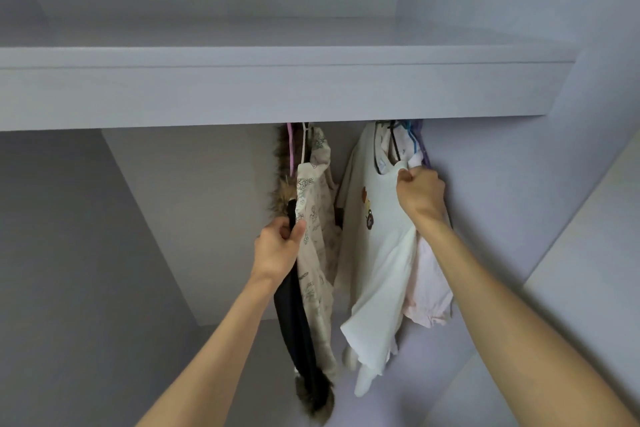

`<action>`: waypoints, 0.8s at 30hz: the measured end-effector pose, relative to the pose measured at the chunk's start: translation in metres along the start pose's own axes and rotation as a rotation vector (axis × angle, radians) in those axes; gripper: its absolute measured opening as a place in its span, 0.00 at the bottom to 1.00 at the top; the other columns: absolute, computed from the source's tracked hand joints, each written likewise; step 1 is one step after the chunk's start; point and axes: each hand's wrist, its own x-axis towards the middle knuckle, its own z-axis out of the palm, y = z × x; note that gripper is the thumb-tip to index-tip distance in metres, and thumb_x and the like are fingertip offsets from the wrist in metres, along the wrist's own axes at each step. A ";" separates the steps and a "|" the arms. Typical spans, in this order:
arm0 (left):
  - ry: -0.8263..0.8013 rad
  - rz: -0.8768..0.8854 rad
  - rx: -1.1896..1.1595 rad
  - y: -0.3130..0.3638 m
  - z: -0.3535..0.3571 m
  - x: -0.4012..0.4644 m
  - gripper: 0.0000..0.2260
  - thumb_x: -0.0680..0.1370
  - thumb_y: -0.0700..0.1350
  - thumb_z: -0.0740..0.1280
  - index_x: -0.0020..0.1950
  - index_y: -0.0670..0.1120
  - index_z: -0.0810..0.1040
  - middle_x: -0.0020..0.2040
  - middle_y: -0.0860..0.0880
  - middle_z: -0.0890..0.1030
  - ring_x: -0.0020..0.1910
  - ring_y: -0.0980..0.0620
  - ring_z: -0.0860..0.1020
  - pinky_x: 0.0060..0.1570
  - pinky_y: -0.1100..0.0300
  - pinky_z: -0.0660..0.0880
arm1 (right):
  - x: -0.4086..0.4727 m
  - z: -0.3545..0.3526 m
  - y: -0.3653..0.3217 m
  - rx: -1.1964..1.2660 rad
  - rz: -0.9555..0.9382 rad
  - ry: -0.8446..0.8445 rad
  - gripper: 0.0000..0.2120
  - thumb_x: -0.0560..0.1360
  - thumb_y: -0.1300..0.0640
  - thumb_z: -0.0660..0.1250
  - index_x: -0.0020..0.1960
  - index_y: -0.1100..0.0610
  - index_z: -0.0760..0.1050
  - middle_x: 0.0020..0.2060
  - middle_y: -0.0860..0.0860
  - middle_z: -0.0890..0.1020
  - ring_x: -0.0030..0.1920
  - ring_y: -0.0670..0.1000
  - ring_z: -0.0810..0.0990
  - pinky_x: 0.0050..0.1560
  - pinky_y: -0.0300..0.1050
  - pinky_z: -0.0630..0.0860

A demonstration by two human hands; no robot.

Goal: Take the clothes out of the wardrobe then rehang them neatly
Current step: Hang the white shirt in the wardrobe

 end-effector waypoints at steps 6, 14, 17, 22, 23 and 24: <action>-0.012 0.010 0.040 0.008 0.000 -0.006 0.15 0.78 0.50 0.63 0.36 0.44 0.66 0.29 0.50 0.65 0.27 0.54 0.62 0.24 0.66 0.62 | 0.002 -0.016 0.004 -0.246 -0.062 0.096 0.11 0.79 0.60 0.57 0.54 0.68 0.72 0.53 0.65 0.78 0.54 0.65 0.76 0.49 0.53 0.72; -0.034 0.090 0.199 0.002 -0.010 -0.029 0.20 0.80 0.51 0.60 0.66 0.40 0.70 0.56 0.41 0.76 0.54 0.43 0.76 0.53 0.57 0.75 | -0.018 -0.013 0.019 -0.468 -0.253 0.117 0.15 0.74 0.69 0.59 0.60 0.69 0.71 0.54 0.65 0.73 0.56 0.65 0.71 0.55 0.55 0.67; -0.080 0.175 0.343 -0.003 -0.018 -0.039 0.25 0.81 0.51 0.57 0.74 0.42 0.58 0.68 0.45 0.67 0.64 0.46 0.70 0.61 0.55 0.70 | -0.041 -0.011 0.027 -0.496 -0.408 0.152 0.17 0.70 0.65 0.67 0.58 0.69 0.73 0.52 0.66 0.76 0.54 0.66 0.75 0.54 0.59 0.72; -0.102 0.395 0.596 -0.029 -0.042 -0.069 0.26 0.80 0.52 0.58 0.75 0.44 0.57 0.69 0.46 0.67 0.67 0.47 0.66 0.64 0.53 0.67 | -0.109 0.002 0.031 -0.531 -0.565 0.013 0.24 0.75 0.50 0.53 0.61 0.64 0.74 0.60 0.62 0.76 0.62 0.63 0.73 0.64 0.66 0.63; -0.094 0.411 0.625 -0.040 -0.048 -0.080 0.25 0.79 0.51 0.60 0.74 0.44 0.60 0.69 0.46 0.67 0.67 0.46 0.66 0.64 0.52 0.67 | -0.128 0.008 0.030 -0.513 -0.609 -0.021 0.24 0.75 0.50 0.52 0.62 0.63 0.74 0.61 0.62 0.76 0.63 0.62 0.73 0.64 0.66 0.62; -0.078 0.412 0.647 -0.052 -0.055 -0.093 0.25 0.79 0.50 0.62 0.73 0.45 0.62 0.69 0.45 0.68 0.67 0.45 0.67 0.63 0.50 0.67 | -0.147 0.014 0.029 -0.481 -0.662 -0.058 0.24 0.75 0.50 0.53 0.63 0.63 0.73 0.61 0.61 0.75 0.63 0.61 0.73 0.64 0.65 0.63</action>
